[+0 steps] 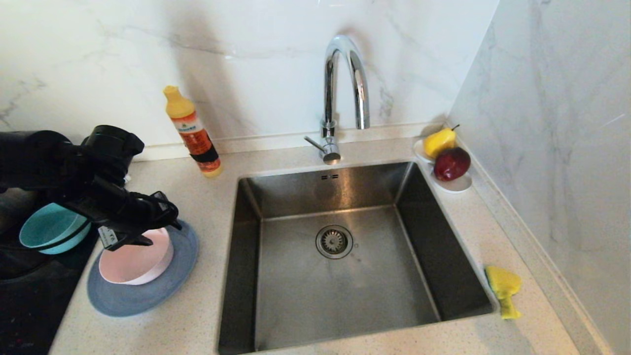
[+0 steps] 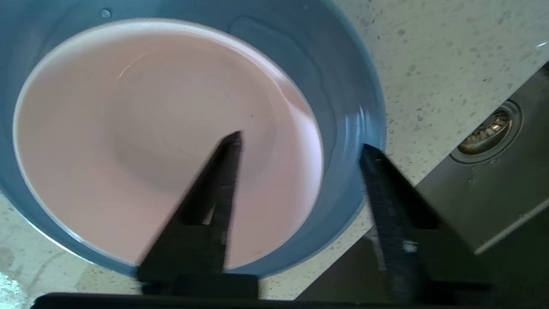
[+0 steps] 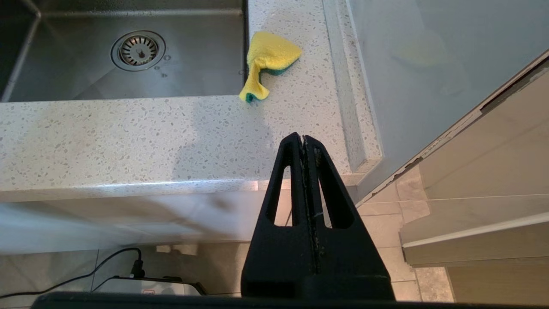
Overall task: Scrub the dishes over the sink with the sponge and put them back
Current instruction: Place the bowl on the bowl
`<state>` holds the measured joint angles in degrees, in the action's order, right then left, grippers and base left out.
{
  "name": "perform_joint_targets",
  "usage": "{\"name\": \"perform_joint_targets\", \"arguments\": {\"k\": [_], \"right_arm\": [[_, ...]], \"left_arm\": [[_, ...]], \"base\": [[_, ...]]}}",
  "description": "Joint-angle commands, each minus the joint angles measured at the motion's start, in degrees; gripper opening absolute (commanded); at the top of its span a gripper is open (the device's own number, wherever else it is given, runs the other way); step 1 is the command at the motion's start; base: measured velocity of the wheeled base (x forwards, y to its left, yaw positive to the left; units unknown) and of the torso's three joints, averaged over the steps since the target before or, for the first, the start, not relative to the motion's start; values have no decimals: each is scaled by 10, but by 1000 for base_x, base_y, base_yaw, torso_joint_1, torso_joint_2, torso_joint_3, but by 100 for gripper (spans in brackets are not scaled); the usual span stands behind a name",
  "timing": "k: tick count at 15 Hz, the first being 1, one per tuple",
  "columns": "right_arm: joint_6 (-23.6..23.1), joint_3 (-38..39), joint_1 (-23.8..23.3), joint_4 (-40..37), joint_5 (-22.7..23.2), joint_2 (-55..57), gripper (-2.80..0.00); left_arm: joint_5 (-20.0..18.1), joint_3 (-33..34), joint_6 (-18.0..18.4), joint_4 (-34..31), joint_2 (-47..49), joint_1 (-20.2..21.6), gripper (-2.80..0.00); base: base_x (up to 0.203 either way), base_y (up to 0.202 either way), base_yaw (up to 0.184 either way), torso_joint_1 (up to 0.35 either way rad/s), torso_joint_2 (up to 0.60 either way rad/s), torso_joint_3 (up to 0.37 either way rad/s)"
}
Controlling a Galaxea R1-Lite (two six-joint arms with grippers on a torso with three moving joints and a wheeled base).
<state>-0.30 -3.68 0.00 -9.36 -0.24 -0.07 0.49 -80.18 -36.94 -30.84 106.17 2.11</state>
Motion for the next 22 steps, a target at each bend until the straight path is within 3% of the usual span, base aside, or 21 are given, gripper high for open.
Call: {"name": "perform_joint_targets", "arguments": {"k": [1,7,8,16,22], "right_arm": [[0,0,0,0,0,1,-280],[0,0,0,0,0,1,-280],[0,0,0,0,0,1,-280],[0,0,0,0,0,1,-280],[0,0,0,0,0,1,-280]], "left_arm": [[0,-11,-8,-2,-21,0,0],[6,-53,-19,-36,-133,28,0],[7,-54,-18,-46,-143,39,-280],[3,-50,63,-40,-134,198,-280],[-14,-74,108,-18,-73,263,-280]], "base": [[0,0,0,0,0,0],[0,0,0,0,0,0],[0,0,0,0,0,0],[0,0,0,0,0,0],[0,0,0,0,0,0]]}}
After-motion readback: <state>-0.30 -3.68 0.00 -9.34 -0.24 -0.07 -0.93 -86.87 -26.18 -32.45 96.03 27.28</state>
